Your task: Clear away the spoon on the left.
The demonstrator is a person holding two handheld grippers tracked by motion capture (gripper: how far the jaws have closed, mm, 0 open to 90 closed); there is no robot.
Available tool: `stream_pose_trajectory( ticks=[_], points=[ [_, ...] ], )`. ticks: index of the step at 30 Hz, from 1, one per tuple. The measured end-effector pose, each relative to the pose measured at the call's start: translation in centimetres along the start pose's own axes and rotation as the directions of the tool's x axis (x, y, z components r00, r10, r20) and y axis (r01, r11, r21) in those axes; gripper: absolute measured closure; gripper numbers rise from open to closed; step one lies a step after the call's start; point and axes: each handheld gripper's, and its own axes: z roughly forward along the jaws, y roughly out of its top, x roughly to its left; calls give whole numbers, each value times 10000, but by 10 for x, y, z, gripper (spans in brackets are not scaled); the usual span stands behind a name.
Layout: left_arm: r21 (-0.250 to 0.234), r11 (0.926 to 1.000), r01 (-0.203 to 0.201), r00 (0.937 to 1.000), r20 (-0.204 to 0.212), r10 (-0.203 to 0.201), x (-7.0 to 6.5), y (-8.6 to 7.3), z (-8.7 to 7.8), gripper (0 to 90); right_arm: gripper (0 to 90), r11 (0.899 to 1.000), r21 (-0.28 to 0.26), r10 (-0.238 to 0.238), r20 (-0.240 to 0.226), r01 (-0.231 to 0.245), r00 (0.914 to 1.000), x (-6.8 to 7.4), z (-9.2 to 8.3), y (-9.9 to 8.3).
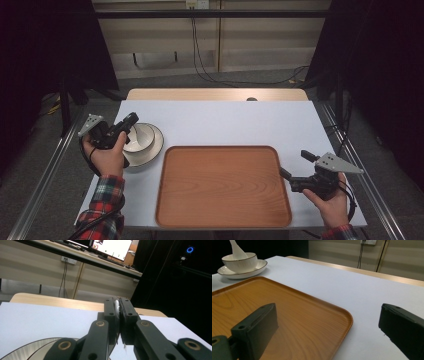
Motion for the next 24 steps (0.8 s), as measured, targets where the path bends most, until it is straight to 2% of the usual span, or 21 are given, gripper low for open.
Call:
stream_pose_trajectory(
  ticks=[4,7,12,15,16,17,18,22,24],
  points=[
    [79,10000,-26,9996,299,24,-5,7,-1,853,18,10000,-1,-23,-21,23,10000,1,0,0],
    [130,9999,-84,9994,331,79,-8,12,-2,853,18,10000,-38,-1,29,1,10000,1,0,0],
    [94,9999,71,9989,463,-75,-12,17,-1,854,18,10000,-58,-20,33,20,10000,0,0,0],
    [239,9997,-4,9992,405,-6,-13,20,-2,854,18,10000,-26,-5,45,5,10000,0,0,0],
    [165,9998,97,9987,503,-105,-14,21,-2,854,18,10000,-49,-22,38,22,10000,0,0,0],
    [210,9998,18,9989,467,-28,-14,22,-2,854,18,10000,-38,-5,34,5,10000,0,0,0],
    [265,9996,117,9981,605,-133,-16,24,-2,854,18,10000,-36,-19,11,19,10000,0,0,0],
    [360,9991,203,9970,734,-229,-18,26,-2,854,18,10000,-14,-56,-37,56,10000,1,1,0],
    [574,9983,86,9958,905,-138,-21,28,-2,855,17,10000,13,-70,-28,70,10000,1,1,0]
  ],
)
